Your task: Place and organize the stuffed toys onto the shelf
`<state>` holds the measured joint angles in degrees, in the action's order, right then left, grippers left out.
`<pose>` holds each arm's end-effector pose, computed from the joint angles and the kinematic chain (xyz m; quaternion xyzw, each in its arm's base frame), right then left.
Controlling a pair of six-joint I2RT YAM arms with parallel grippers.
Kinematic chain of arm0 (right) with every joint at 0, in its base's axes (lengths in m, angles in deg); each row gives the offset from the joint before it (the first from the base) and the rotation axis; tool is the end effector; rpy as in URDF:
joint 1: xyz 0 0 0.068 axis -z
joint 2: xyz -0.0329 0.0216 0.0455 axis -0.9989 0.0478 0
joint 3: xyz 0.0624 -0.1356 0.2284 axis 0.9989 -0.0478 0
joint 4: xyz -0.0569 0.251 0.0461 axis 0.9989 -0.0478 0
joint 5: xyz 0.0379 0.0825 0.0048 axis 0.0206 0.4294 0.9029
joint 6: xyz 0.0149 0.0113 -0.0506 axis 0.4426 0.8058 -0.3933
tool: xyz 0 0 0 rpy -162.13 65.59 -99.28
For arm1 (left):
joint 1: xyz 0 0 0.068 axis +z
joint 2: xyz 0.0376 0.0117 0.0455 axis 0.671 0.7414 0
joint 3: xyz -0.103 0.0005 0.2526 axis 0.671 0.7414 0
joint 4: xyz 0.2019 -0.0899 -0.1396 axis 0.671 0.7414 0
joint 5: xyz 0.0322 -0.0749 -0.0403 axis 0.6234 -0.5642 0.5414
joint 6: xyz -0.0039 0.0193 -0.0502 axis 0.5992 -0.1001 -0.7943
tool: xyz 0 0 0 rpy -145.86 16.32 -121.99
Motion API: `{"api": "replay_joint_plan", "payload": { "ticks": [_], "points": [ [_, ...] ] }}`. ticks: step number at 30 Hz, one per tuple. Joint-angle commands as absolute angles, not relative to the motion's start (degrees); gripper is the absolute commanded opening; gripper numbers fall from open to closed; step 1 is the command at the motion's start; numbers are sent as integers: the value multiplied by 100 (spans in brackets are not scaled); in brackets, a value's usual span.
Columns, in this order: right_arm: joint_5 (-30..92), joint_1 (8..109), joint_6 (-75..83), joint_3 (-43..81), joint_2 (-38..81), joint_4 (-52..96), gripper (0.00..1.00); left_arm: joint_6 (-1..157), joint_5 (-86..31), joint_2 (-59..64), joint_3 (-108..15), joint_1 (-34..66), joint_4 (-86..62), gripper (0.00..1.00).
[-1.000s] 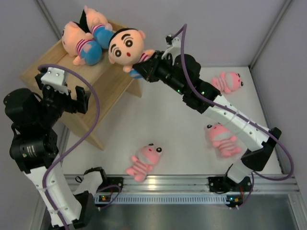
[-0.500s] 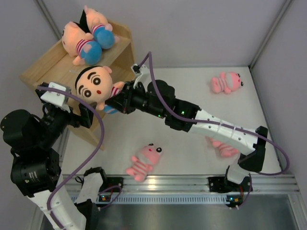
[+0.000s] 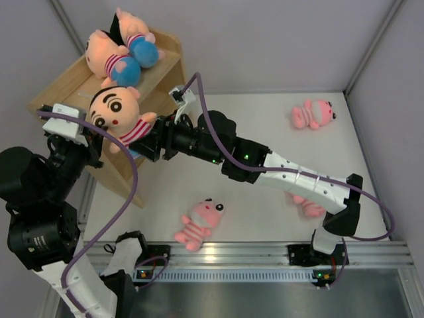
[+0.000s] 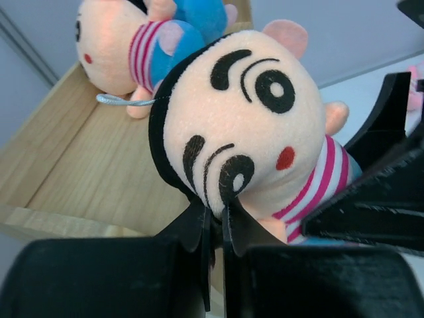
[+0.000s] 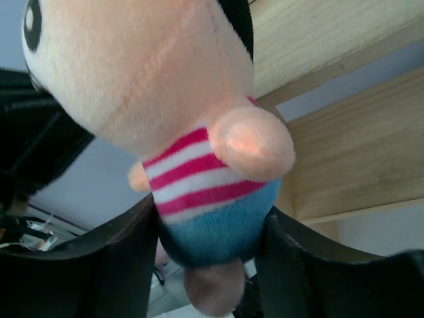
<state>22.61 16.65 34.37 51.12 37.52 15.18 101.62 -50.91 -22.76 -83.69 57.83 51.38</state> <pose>0.1314 0.3711 0.4848 -0.1893 0.6597 0.5839 0.4336 0.0341 -0.0098 0.5538 0.1686 0.6982 -0.0307 0.6951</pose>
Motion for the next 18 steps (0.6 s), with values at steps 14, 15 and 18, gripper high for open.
{"api": "replay_joint_plan", "payload": {
  "ticks": [14,15,18],
  "points": [
    [2265,2537,3062,3960,2502,2398,73,10490,-2389,-289,-9942,5814,4631,0],
    [2292,2590,3071,3951,2493,2398,73,10525,-2328,-245,-9933,5823,4631,0],
    [2423,2714,3071,3942,2502,2390,73,10692,-1985,-52,-9951,5823,4640,0]
  ]
}}
